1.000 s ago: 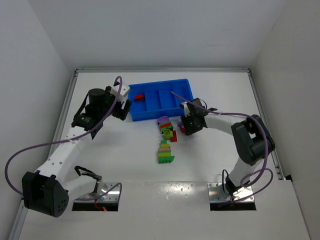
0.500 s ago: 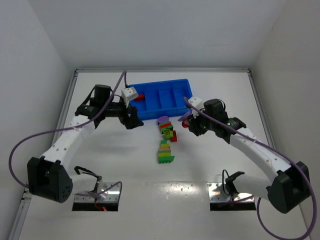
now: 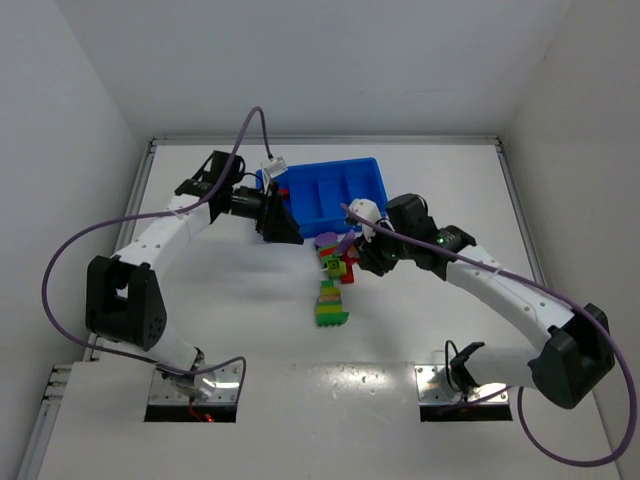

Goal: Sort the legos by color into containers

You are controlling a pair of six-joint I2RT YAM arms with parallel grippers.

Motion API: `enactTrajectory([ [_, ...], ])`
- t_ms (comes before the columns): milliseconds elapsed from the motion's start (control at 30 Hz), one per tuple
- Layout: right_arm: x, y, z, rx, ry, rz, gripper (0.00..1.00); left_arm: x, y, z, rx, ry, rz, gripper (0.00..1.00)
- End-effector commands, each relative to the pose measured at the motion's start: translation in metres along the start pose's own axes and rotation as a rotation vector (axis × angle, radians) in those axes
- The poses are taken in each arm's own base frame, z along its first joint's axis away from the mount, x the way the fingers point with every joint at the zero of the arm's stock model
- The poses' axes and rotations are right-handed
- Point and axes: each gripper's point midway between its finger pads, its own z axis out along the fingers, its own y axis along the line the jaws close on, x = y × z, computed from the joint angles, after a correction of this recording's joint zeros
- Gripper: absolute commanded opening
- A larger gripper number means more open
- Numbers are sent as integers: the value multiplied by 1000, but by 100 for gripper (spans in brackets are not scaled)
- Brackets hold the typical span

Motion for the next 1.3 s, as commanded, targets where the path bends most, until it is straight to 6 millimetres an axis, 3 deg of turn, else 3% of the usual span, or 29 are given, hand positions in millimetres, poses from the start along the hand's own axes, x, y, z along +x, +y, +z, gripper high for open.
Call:
enactTrajectory([
  [0, -33, 5, -2, 0, -58, -110, 0, -4, -6, 11, 65, 11, -25, 84],
  [133, -40, 10, 1, 0, -56, -157, 0, 2, 2, 22, 50, 44, -51, 84],
  [433, -51, 26, 18, -2, -17, -260, 0, 14, -1, 43, 75, 99, -58, 84],
  [633, -48, 33, 24, 20, 12, -301, 0, 20, 2, 47, 73, 118, -79, 84],
  [1033, -63, 37, 26, 38, 0, -337, 0, 30, 7, 56, 43, 157, -91, 84],
  [1100, -63, 38, 26, 38, 0, -337, 0, 30, 7, 56, 44, 157, -82, 80],
  [1267, -54, 35, 27, 54, 22, -337, 0, 28, 2, 56, 78, 150, -76, 35],
])
